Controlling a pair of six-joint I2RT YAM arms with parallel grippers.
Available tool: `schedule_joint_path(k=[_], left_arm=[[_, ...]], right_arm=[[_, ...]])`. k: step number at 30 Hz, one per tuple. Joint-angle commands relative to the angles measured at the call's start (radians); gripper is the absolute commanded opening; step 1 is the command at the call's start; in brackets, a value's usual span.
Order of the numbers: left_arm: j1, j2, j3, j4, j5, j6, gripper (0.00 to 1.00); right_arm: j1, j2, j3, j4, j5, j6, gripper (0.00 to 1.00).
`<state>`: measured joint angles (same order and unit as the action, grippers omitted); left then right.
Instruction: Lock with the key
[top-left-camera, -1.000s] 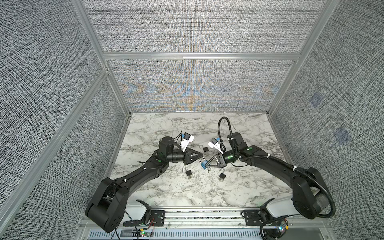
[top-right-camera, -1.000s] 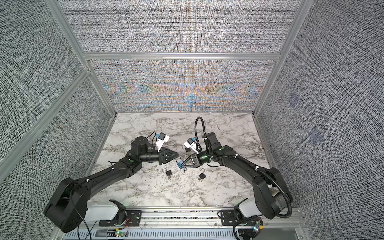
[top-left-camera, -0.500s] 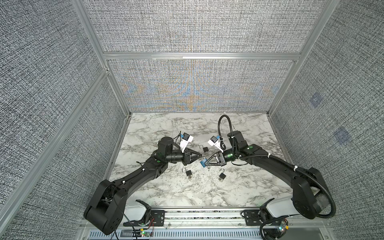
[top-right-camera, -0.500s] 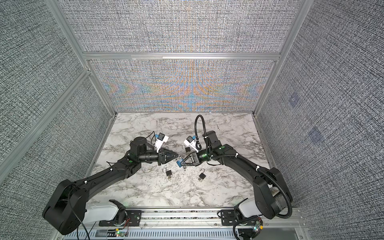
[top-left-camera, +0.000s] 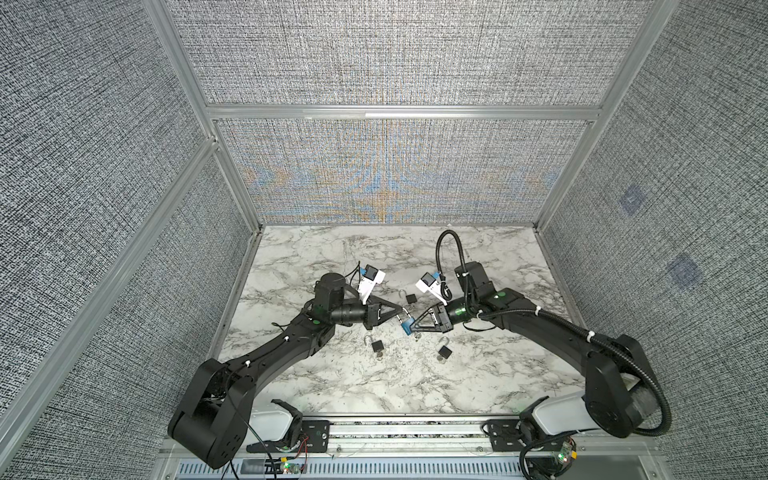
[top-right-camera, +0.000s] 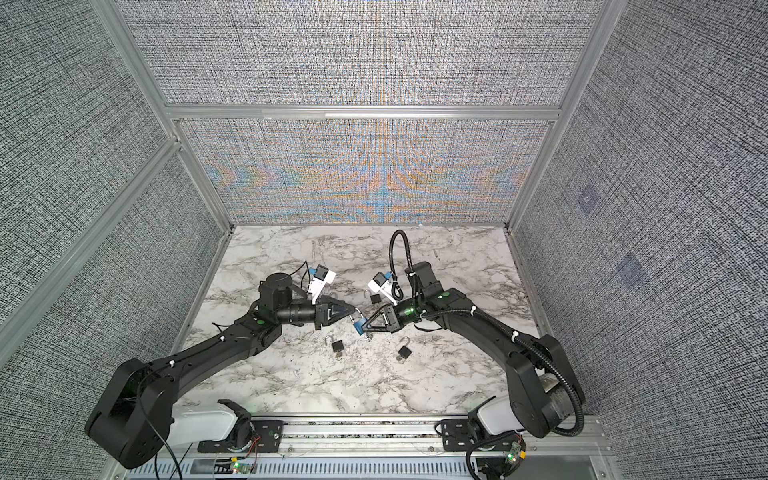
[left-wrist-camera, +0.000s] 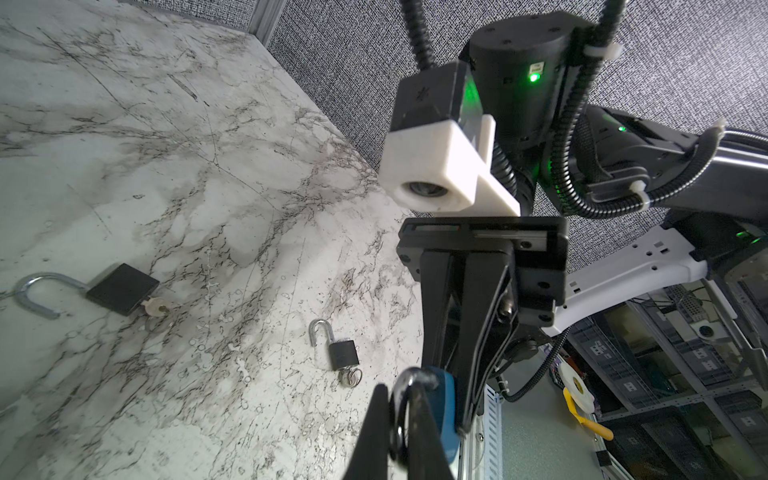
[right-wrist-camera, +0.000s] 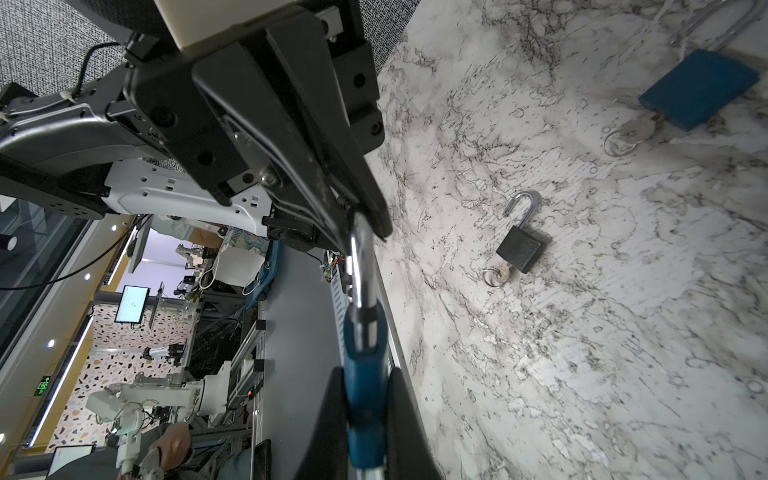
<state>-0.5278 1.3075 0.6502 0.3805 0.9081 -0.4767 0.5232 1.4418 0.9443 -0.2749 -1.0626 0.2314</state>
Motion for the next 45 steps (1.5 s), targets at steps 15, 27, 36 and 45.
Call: schedule_joint_path(k=[15,27,36,45], left_arm=[[-0.002,0.012,-0.019,0.047,0.019,-0.008,0.00],[-0.003,-0.009,-0.056,0.079,0.037,-0.046,0.00],[-0.006,-0.031,-0.084,0.093,0.044,-0.070,0.00],[-0.022,-0.035,-0.101,0.113,0.044,-0.091,0.00]], right_arm=[[0.002,-0.028,0.007,0.130,-0.087,0.108,0.00],[0.002,-0.020,0.005,0.198,-0.069,0.157,0.00],[0.003,-0.010,0.005,0.227,-0.047,0.177,0.00],[0.002,0.005,0.017,0.229,-0.028,0.180,0.00]])
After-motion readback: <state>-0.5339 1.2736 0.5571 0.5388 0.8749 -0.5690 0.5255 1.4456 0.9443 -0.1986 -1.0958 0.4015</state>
